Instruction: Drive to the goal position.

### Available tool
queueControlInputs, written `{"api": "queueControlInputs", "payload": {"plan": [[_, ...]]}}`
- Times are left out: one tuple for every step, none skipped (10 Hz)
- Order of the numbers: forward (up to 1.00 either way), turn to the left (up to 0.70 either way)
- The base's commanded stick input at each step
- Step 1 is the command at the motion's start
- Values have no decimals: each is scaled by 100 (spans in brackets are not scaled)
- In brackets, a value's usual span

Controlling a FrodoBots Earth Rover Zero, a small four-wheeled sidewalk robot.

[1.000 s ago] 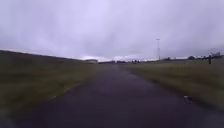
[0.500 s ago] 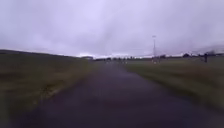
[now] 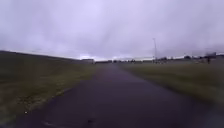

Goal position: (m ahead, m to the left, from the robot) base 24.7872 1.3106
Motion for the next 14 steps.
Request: {"api": "queueControlInputs", "payload": {"plan": [[100, -1], [100, -1], [100, -1], [100, 0], [100, 0], [100, 0], [100, 0], [100, 0], [100, 0], [100, 0], [100, 0], [100, 0], [100, 0], [100, 0]]}}
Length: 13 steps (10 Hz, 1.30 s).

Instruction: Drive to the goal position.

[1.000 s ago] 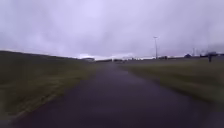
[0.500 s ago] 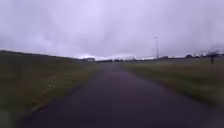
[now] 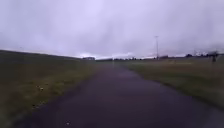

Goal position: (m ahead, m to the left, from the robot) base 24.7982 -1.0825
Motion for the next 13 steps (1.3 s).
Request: {"api": "queueControlInputs", "payload": {"plan": [[100, 0], [100, 0], [100, -4], [100, -7], [100, -12], [100, -16], [100, -15], [100, -10], [100, -6], [100, -3], [100, -2], [100, -2], [100, -2]]}}
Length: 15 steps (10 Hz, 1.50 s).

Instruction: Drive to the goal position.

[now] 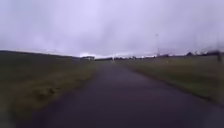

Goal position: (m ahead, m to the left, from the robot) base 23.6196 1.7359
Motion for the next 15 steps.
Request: {"api": "queueControlInputs", "payload": {"plan": [[100, -2], [100, -2], [100, -2], [100, -2], [100, -2], [100, -2], [100, -2], [100, -2], [100, -2], [100, -2], [100, -2], [100, -2], [100, -2], [100, -2], [100, -2]]}}
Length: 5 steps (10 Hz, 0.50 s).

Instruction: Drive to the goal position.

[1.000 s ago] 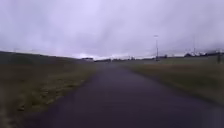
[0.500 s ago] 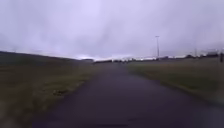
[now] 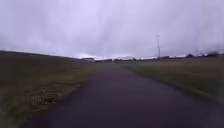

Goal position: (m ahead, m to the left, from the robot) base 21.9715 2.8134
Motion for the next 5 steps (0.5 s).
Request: {"api": "queueControlInputs", "payload": {"plan": [[100, -2], [100, -2], [100, -2], [100, -2], [100, -2]]}}
